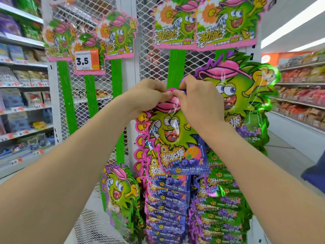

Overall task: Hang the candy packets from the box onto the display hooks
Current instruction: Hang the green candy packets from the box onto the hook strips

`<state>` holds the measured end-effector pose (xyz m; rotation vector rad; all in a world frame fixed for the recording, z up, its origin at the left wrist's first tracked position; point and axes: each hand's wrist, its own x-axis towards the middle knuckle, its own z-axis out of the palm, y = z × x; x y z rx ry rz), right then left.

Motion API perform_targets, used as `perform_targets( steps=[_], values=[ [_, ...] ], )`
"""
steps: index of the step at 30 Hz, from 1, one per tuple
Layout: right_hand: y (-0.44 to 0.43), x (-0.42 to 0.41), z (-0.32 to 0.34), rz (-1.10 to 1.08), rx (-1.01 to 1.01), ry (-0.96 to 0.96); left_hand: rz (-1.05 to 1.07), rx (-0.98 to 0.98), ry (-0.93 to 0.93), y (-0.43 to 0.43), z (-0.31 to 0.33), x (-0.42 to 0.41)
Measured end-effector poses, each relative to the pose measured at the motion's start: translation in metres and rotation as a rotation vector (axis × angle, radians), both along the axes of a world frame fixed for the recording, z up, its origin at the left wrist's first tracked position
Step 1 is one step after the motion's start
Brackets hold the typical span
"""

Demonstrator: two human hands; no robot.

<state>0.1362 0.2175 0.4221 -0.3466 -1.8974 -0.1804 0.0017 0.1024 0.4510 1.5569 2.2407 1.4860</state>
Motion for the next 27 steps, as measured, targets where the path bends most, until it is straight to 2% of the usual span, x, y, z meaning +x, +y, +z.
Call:
perform_targets(
  steps=[5,12,15,20,27],
  values=[
    [0.010,0.009,-0.001,0.214,-0.151,0.043,-0.023,-0.045,0.006,-0.005,0.004,0.003],
    [0.009,0.029,0.015,0.343,-0.218,-0.181,-0.041,0.051,-0.251,-0.002,0.005,0.008],
    [0.012,0.029,0.020,0.314,-0.211,-0.175,-0.039,0.126,-0.375,0.000,0.010,0.015],
    [0.009,0.020,0.027,0.281,-0.236,-0.095,-0.042,0.117,-0.431,-0.001,0.021,0.018],
    [0.010,0.011,0.039,0.276,-0.269,-0.107,-0.068,0.020,-0.370,-0.007,0.027,0.017]
  ],
)
